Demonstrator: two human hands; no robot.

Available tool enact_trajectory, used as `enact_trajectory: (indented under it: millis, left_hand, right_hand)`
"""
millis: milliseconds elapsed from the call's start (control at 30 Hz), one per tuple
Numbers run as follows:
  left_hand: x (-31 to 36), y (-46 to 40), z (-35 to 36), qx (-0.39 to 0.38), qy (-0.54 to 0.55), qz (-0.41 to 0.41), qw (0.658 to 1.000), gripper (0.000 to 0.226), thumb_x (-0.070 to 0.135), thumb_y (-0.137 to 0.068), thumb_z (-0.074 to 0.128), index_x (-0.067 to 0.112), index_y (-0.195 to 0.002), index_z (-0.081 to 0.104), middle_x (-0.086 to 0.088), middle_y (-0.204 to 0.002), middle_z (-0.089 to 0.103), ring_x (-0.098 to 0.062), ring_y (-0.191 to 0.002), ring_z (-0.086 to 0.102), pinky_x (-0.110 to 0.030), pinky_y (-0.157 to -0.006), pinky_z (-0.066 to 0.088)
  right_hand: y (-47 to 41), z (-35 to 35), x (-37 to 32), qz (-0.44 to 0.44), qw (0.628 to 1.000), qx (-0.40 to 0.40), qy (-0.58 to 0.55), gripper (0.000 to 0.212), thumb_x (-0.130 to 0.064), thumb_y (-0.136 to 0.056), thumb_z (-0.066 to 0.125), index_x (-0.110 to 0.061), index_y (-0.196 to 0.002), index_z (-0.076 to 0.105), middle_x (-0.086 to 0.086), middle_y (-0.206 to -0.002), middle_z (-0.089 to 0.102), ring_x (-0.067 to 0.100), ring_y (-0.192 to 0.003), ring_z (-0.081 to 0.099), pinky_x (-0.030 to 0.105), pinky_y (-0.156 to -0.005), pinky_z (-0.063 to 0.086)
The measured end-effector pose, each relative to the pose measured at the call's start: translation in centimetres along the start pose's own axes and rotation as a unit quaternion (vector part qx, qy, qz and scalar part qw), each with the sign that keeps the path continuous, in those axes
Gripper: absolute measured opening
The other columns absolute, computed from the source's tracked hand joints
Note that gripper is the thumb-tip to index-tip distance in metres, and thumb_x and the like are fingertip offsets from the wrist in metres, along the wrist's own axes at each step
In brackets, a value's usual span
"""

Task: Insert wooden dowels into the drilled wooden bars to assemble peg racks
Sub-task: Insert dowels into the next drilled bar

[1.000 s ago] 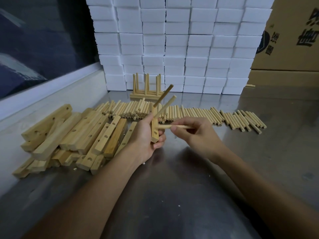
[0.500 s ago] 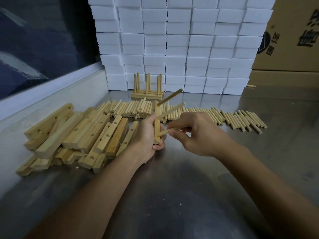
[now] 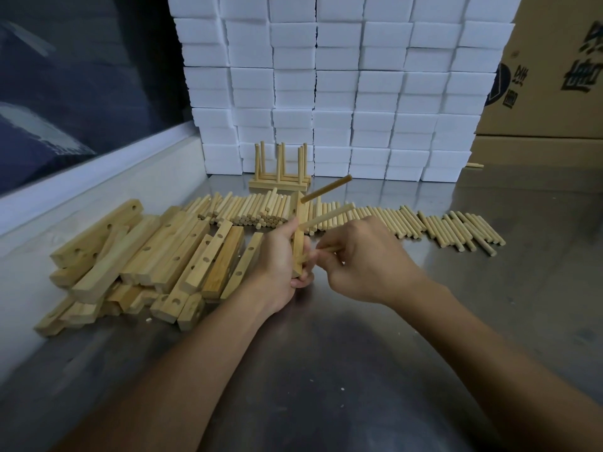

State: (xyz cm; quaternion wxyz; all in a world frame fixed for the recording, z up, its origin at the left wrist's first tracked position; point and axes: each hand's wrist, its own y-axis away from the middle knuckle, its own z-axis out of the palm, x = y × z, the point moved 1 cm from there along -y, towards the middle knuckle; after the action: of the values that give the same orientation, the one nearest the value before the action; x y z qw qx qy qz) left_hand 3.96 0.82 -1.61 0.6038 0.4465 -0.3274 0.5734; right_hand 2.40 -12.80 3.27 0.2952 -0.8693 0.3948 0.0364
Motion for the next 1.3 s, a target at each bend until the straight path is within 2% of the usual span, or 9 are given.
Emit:
enact_trajectory:
  millis: [233,367,467,533,633,833,967,1100,1300]
  left_hand:
    - [0.2,0.2,0.2,0.003,0.001,-0.007,1.000,0.045,0.042,-0.103,0.039,0.011,-0.073,0.051,-0.002,-0.050,0.042,-0.013,-0.031,0.032,-0.014,-0.032,0.017]
    - [0.1,0.3,0.4,0.012,-0.008,-0.005,1.000,0.045,0.043,-0.103,0.039,0.012,-0.072,0.051,-0.001,-0.049,0.043,-0.014,-0.033,0.032,-0.015,-0.033,0.017]
    - [0.2,0.4,0.5,0.014,-0.009,0.000,1.000,0.047,0.041,-0.104,0.036,0.011,-0.069,0.048,0.001,-0.046,0.044,-0.013,-0.030,0.032,-0.014,-0.032,0.018]
    - [0.3,0.4,0.5,0.008,-0.017,-0.004,1.000,0.047,0.042,-0.104,0.036,0.011,-0.071,0.048,0.001,-0.046,0.042,-0.013,-0.030,0.032,-0.014,-0.032,0.018]
    - [0.5,0.7,0.6,0.002,-0.018,-0.019,1.000,0.041,0.042,-0.103,0.039,0.012,-0.078,0.050,0.001,-0.044,0.037,-0.013,-0.032,0.031,-0.013,-0.033,0.017]
    - [0.6,0.6,0.6,-0.012,-0.019,-0.032,0.999,0.043,0.041,-0.103,0.039,0.010,-0.075,0.050,0.000,-0.042,0.037,-0.014,-0.029,0.029,-0.013,-0.032,0.017]
    - [0.4,0.3,0.6,0.011,-0.039,-0.019,0.999,0.042,0.042,-0.103,0.039,0.009,-0.083,0.053,0.000,-0.049,0.041,-0.013,-0.033,0.033,-0.015,-0.032,0.019]
    - [0.2,0.2,0.6,0.016,-0.043,-0.011,0.999,0.043,0.044,-0.103,0.039,0.010,-0.082,0.055,-0.001,-0.053,0.045,-0.014,-0.036,0.035,-0.017,-0.033,0.020]
    - [0.4,0.6,0.6,-0.010,-0.045,-0.016,0.999,0.039,0.041,-0.103,0.040,0.012,-0.082,0.054,0.004,-0.042,0.039,-0.010,-0.032,0.031,-0.015,-0.033,0.018]
  right_hand:
    - [0.6,-0.8,-0.9,-0.065,0.997,0.019,0.046,0.011,-0.022,-0.086,0.068,-0.019,-0.079,0.075,-0.015,-0.068,0.051,0.013,-0.059,0.050,0.032,-0.052,0.044]
    - [0.1,-0.4,-1.4,0.036,0.998,0.013,0.058,0.021,-0.030,-0.083,0.066,-0.020,-0.066,0.073,-0.009,-0.042,0.041,0.012,-0.045,0.040,0.025,-0.050,0.035]
    - [-0.1,-0.1,-1.1,0.132,0.988,0.009,-0.079,0.033,-0.027,-0.089,0.068,-0.021,-0.057,0.067,-0.011,-0.033,0.043,0.006,-0.041,0.049,0.012,-0.044,0.027]
    - [0.2,-0.1,-1.2,0.102,0.993,-0.006,-0.065,0.028,-0.027,-0.091,0.065,-0.020,-0.065,0.072,-0.014,-0.038,0.048,0.004,-0.045,0.051,0.012,-0.046,0.032]
    - [0.5,-0.2,-1.6,-0.013,0.996,-0.009,0.083,0.024,-0.034,-0.090,0.057,-0.022,-0.076,0.073,-0.007,-0.059,0.060,0.014,-0.058,0.054,0.031,-0.055,0.046]
    - [0.6,-0.4,-1.2,-0.056,0.995,-0.007,0.077,0.028,-0.033,-0.087,0.054,-0.022,-0.071,0.073,-0.006,-0.060,0.059,0.017,-0.058,0.051,0.032,-0.050,0.043]
    - [0.2,0.0,-1.2,0.038,0.999,0.014,0.019,0.028,-0.028,-0.088,0.064,-0.018,-0.064,0.073,-0.012,-0.041,0.042,0.010,-0.045,0.040,0.030,-0.054,0.045]
    - [0.3,0.7,-1.4,0.136,0.984,0.051,-0.105,0.031,-0.019,-0.090,0.066,-0.013,-0.060,0.073,-0.018,-0.035,0.046,-0.001,-0.044,0.052,0.017,-0.054,0.038]
    - [0.3,-0.6,-1.6,-0.033,0.996,-0.026,0.083,0.027,-0.030,-0.092,0.062,-0.015,-0.075,0.075,0.000,-0.058,0.062,0.017,-0.055,0.048,0.036,-0.059,0.049]
